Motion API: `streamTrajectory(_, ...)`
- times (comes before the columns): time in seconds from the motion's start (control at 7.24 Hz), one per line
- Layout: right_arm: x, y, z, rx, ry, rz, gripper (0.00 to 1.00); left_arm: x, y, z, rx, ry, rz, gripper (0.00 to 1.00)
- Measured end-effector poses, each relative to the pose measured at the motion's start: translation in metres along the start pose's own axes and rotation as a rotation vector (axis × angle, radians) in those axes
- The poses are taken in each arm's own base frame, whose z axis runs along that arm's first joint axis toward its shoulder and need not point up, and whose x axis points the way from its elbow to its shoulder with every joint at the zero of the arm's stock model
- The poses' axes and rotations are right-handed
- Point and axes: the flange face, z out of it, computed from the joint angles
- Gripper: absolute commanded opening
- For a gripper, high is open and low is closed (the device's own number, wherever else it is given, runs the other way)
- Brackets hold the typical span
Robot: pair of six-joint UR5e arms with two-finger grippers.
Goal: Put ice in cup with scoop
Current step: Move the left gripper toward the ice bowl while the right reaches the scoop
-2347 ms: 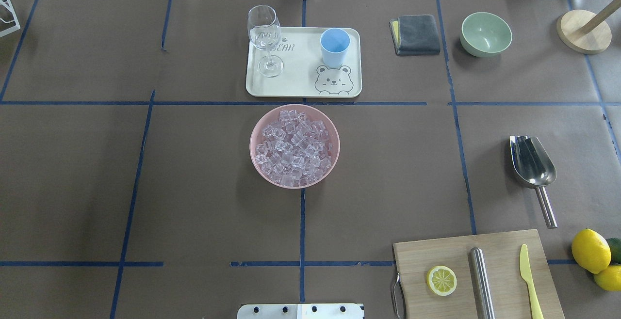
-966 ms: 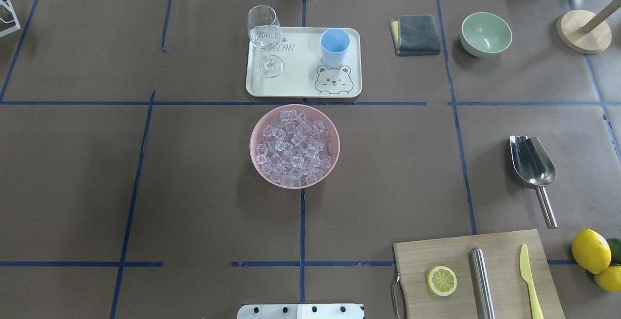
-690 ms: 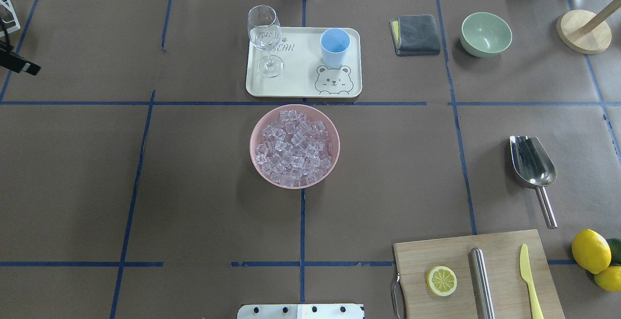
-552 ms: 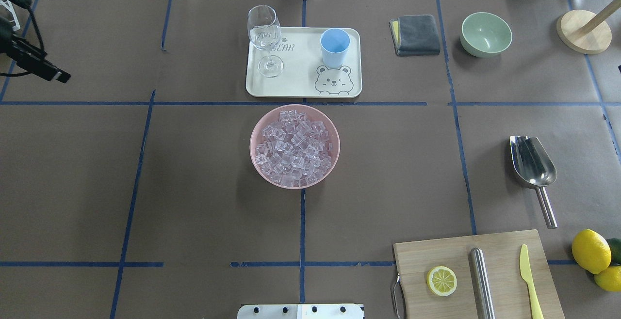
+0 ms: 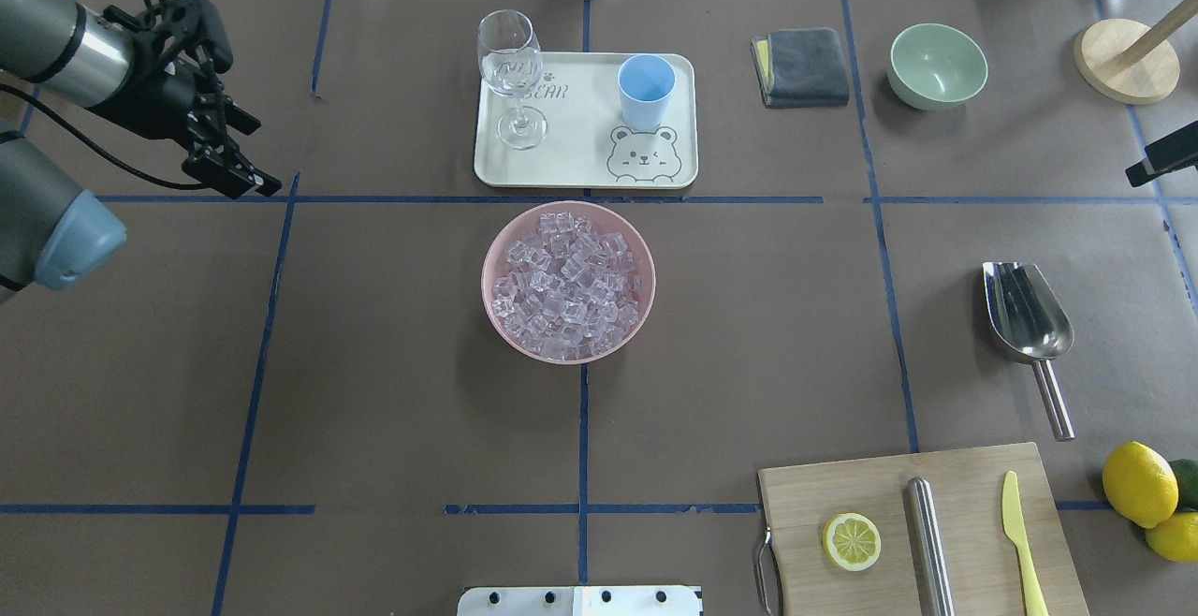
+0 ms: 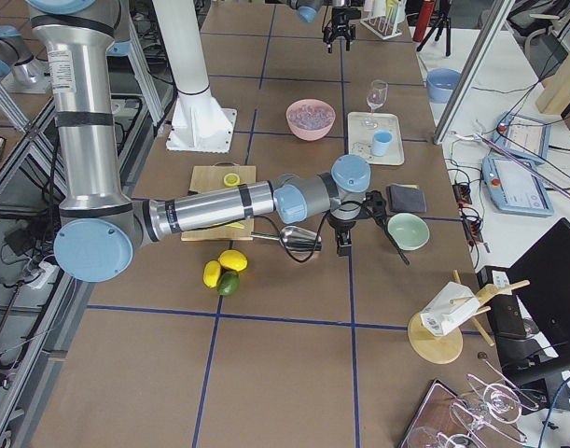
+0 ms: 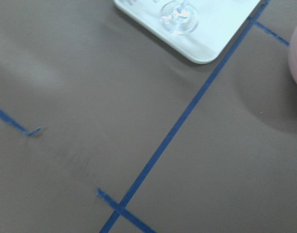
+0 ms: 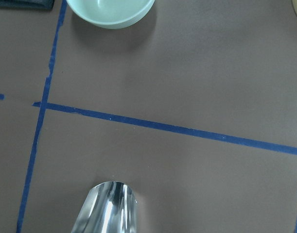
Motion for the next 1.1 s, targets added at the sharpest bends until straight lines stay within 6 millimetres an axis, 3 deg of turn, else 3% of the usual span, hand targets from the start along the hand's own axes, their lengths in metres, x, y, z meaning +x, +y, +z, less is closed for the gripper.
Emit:
streamTrajectory(0.41, -0.029, 0.024, 0.018, -0.010, -0.023, 0.066, 0.98, 0.030, -0.027, 0.026, 0.008, 0.055, 0.104, 1.00)
streamTrajectory(1.1, -0.096, 0.084, 0.060, -0.061, 0.052, 0.178, 0.99, 0.039, -0.036, 0.030, 0.018, 0.064, 0.190, 1.00)
